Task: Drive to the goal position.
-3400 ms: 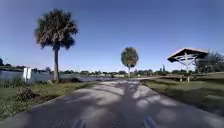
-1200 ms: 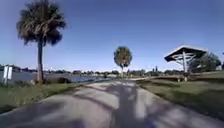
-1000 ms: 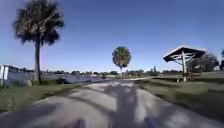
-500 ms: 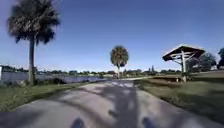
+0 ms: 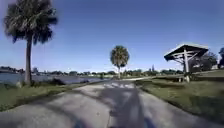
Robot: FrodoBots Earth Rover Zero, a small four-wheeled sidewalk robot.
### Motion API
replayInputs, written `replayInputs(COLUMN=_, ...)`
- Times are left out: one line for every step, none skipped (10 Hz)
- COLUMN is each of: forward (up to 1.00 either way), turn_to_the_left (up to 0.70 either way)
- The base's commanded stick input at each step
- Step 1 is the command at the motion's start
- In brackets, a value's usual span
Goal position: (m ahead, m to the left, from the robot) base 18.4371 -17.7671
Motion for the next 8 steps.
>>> replayInputs(forward=0.70, turn_to_the_left=0.12)
replayInputs(forward=0.70, turn_to_the_left=0.00)
replayInputs(forward=0.70, turn_to_the_left=0.00)
replayInputs(forward=0.70, turn_to_the_left=0.00)
replayInputs(forward=0.70, turn_to_the_left=0.00)
replayInputs(forward=0.70, turn_to_the_left=0.00)
replayInputs(forward=0.70, turn_to_the_left=0.00)
replayInputs(forward=0.70, turn_to_the_left=0.00)
